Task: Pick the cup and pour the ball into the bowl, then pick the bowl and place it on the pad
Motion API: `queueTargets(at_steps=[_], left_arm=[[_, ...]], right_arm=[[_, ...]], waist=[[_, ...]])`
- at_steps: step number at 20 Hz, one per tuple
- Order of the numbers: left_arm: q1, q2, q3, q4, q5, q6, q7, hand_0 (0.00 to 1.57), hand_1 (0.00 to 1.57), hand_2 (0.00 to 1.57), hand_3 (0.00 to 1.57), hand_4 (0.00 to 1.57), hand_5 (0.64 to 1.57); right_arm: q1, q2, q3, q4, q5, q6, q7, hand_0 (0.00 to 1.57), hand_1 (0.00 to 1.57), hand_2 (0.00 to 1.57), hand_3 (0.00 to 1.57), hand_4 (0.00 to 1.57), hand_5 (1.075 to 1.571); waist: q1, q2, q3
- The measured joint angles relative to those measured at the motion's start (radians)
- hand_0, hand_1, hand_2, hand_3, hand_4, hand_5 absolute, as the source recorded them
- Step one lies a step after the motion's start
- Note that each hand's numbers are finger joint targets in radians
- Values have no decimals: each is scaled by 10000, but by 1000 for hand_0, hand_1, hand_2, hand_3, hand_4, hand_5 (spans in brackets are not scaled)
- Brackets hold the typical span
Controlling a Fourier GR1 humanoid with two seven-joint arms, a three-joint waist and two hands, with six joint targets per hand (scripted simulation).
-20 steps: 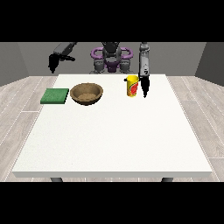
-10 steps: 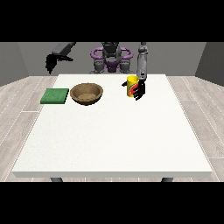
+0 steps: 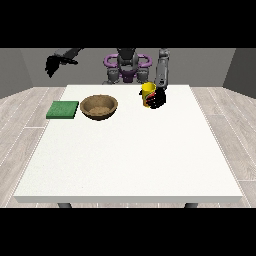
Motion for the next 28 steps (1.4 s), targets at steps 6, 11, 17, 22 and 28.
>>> queueTargets(at_steps=[6, 11, 17, 22, 28], left_arm=[[-814, 1874, -817, 12, -1568, 303, 2505, 1456, 1456, 1571, 1571, 1571, 1296], [-2089, 2599, -1579, 94, -2900, 436, 4885, 1491, 1491, 1571, 1571, 1571, 1273], [-2829, 2412, -2419, -147, -4276, 611, 6744, 1495, 1495, 1571, 1571, 1530, 1287], [-3450, 1921, -3174, -173, -5713, 1109, 8379, 1498, 1498, 1571, 1571, 1523, 1241], [-4304, 1563, -4590, 153, -7919, 829, 10323, 1553, 1553, 1571, 1571, 1530, 1298]], right_arm=[[219, -60, -124, 815, 40, -27, 280, 0, 0, 0, 0, 0, 1569], [113, -19, -115, 1374, 81, 29, 220, 0, 0, 0, 0, 0, 1568], [128, -310, -412, 2142, -30, 428, -225, 0, 0, 0, 0, 0, 1569], [-114, -266, -362, 2442, 128, 344, -465, 0, 0, 0, 0, 0, 1570], [-130, -304, -368, 2874, 102, 495, -404, 0, 0, 0, 0, 0, 1571]], waist=[[485, -1253, -39], [527, -1527, -59], [641, -1646, -76], [600, -1599, -80], [495, -2186, -74]])
